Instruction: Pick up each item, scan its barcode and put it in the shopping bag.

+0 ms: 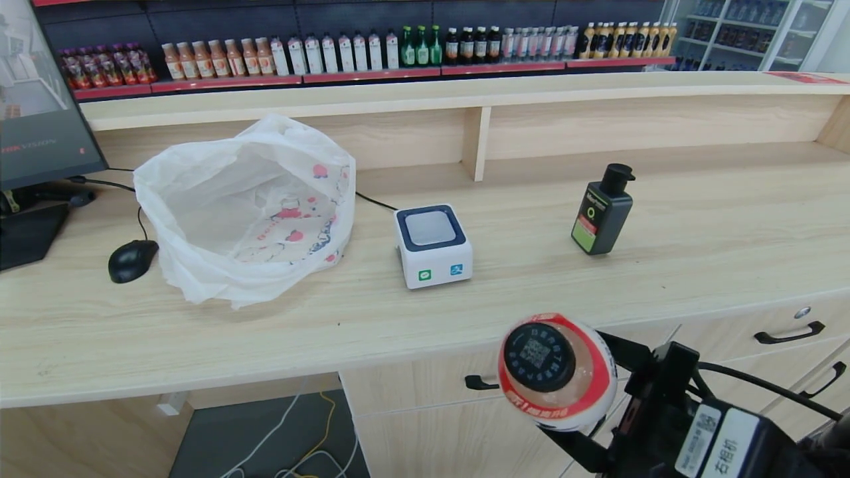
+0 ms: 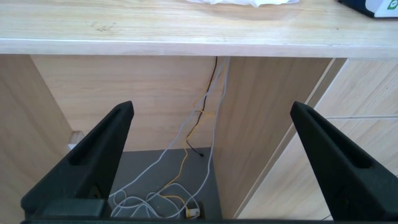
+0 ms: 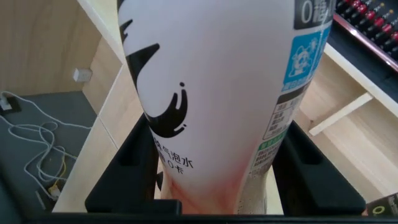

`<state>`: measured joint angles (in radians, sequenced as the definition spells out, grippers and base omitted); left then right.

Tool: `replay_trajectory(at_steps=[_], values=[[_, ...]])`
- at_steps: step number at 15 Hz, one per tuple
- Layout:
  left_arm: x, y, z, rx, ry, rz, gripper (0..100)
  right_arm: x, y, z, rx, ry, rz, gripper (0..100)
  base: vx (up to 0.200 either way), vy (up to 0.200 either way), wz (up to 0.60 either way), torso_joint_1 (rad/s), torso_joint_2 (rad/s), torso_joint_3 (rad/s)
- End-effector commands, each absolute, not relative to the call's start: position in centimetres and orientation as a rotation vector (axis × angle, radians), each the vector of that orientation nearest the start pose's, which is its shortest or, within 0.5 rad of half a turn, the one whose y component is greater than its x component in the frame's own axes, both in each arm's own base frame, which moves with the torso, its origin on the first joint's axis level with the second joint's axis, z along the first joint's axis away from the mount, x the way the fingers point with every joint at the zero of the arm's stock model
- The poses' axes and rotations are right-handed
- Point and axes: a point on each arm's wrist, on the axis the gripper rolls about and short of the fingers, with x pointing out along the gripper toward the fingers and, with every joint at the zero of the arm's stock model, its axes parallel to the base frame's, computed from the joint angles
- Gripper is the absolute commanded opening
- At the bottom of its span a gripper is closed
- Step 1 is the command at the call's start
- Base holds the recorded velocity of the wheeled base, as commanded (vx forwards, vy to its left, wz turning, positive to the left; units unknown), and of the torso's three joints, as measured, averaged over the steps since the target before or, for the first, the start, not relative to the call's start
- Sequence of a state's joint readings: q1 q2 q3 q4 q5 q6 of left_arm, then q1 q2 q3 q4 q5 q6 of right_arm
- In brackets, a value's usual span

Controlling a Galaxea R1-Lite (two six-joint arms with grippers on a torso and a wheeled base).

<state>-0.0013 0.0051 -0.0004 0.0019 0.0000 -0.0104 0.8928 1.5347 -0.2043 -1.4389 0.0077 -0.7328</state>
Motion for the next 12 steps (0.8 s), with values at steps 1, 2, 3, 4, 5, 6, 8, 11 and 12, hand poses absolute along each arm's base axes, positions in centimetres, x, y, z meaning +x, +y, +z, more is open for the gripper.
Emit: replay_trajectory(at_steps=[1, 2, 3, 4, 5, 6, 8, 11, 12], values=[[-2.3, 0.0, 7.6, -0.011, 0.005, -0.002, 100, 12.7, 16.2, 15.7, -0.649, -0.429, 0.834, 0, 0.000, 0.000, 0.00, 0.000, 0.00, 0.000], [-2.2, 0.0, 7.5, -0.011, 0.006, -0.002, 100, 12.7, 16.3, 15.8, -0.680, -0.453, 0.838, 0, 0.000, 0.000, 0.00, 0.000, 0.00, 0.000], [-2.2, 0.0, 7.5, -0.011, 0.006, -0.002, 100, 12.7, 16.4, 15.8, -0.690, -0.461, 0.838, 0, 0.000, 0.000, 0.00, 0.000, 0.00, 0.000], [-2.3, 0.0, 7.6, -0.011, 0.006, -0.002, 100, 12.8, 16.5, 16.0, -0.690, -0.471, 0.837, 0, 0.000, 0.000, 0.00, 0.000, 0.00, 0.000], [-2.2, 0.0, 7.5, -0.011, 0.008, -0.001, 100, 12.9, 16.7, 16.1, -0.690, -0.489, 0.857, 0, 0.000, 0.000, 0.00, 0.000, 0.00, 0.000], [-2.3, 0.0, 7.6, -0.011, 0.006, -0.002, 100, 13.4, 17.1, 16.3, -0.700, -0.523, 0.892, 0, 0.000, 0.000, 0.00, 0.000, 0.00, 0.000], [-2.3, 0.0, 7.6, -0.009, 0.006, -0.002, 100, 14.7, 17.7, 16.5, -0.725, -0.577, 0.931, 0, 0.000, 0.000, 0.00, 0.000, 0.00, 0.000], [-2.3, 0.0, 7.6, -0.011, 0.005, -0.002, 100, 16.4, 16.8, 17.3, -0.775, -0.640, 0.907, 0, 0.000, 0.000, 0.00, 0.000, 0.00, 0.000], [-2.3, 0.0, 7.6, -0.011, 0.005, -0.002, 100, 16.6, 16.7, 17.6, -0.794, -0.673, 0.907, 0, 0.000, 0.000, 0.00, 0.000, 0.00, 0.000]])
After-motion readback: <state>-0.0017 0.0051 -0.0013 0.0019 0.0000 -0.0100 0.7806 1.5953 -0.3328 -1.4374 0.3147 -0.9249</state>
